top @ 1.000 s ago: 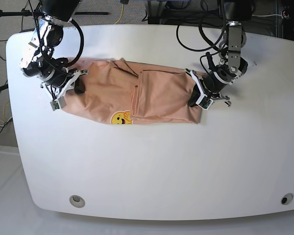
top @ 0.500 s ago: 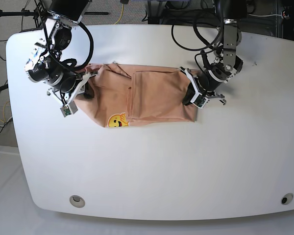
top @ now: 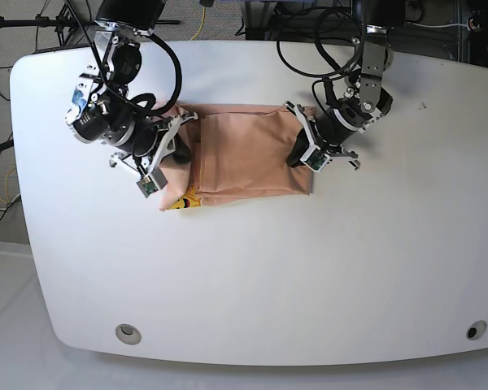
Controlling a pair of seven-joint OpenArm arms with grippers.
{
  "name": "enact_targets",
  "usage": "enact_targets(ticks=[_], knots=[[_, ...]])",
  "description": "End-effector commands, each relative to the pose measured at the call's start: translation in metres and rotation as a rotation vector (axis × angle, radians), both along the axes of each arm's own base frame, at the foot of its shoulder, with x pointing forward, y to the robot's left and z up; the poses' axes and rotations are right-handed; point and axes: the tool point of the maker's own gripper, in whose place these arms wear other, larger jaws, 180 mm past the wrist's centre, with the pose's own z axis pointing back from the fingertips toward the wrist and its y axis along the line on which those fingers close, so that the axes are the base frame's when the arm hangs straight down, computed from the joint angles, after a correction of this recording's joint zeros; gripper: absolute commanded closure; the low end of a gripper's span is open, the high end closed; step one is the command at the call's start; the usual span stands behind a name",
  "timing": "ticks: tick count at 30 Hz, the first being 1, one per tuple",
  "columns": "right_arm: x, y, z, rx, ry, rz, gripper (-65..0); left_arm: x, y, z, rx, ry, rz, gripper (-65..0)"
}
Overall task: Fold the T-shirt properly
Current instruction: 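Carry the right-held smiley end toward the left gripper, folding the strip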
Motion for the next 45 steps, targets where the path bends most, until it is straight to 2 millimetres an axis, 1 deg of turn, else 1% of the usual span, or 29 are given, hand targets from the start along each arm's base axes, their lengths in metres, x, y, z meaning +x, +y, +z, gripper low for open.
enact_targets(ticks=[1,6,9,13,17,23,27,32,34,36,41,45], knots=[[0.013,0.012,0.021,0.025,-0.082,0.031,0.0,-0.007,0.001,-0.008,0.041,0.036,-0.021,-1.3],[0.012,0.026,0.022,0.031,-0.085,0.075,0.0,-0.007,0.001,-0.008,0.04,0.036,-0.02,-1.3],[0.016,0.039,0.029,0.05,-0.104,0.098,0.0,-0.007,0.001,-0.008,0.04,0.036,-0.02,-1.3],[0.019,0.051,0.033,0.059,-0.116,0.132,0.0,-0.007,0.001,-0.008,0.04,0.036,-0.02,-1.3],[0.024,0.067,0.042,0.074,-0.14,0.168,0.0,-0.007,-0.006,-0.007,0.023,0.036,-0.018,-1.3],[0.023,0.084,0.045,0.096,-0.144,0.202,0.0,-0.007,-0.009,-0.006,0.015,0.036,-0.017,-1.3],[0.02,0.095,0.036,0.116,-0.109,0.22,0.0,-0.007,-0.01,-0.006,0.015,0.036,-0.019,-1.3],[0.014,0.106,0.015,0.136,-0.036,0.248,0.0,-0.007,-0.009,-0.006,0.014,0.036,-0.015,-1.3],[0.015,0.108,0.011,0.14,-0.026,0.254,0.0,-0.006,-0.009,-0.006,0.014,0.035,-0.015,-1.3],[0.014,0.111,0.009,0.151,-0.022,0.259,0.0,-0.006,-0.009,-0.005,0.014,0.033,-0.015,-1.3],[0.014,0.113,0.004,0.156,-0.007,0.263,0.0,-0.004,-0.009,-0.003,0.013,0.027,-0.015,-1.3],[0.017,0.113,0.006,0.156,-0.015,0.263,0.0,0.001,-0.01,0.006,0.008,0.001,-0.014,-1.3]])
